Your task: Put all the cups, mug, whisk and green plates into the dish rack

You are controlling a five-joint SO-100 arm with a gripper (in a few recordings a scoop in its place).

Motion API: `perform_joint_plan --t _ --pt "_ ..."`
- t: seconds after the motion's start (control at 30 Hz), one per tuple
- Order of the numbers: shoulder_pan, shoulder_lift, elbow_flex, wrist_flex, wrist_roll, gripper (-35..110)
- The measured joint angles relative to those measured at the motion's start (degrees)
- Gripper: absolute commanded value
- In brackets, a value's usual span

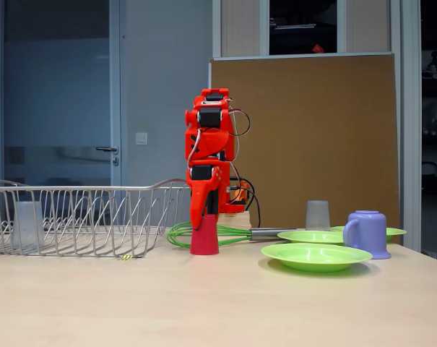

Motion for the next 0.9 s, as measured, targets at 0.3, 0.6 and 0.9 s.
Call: perform_joint_plan --t 0.3,0.6,0.9 --pt "0.26 -0.62 -1.05 -0.97 -0.09 7" --pt "-3.34 -0.97 -14.68 6.86 -3.43 2" --pt "-2.81 0.70 -29.27 17.31 -12.74 1"
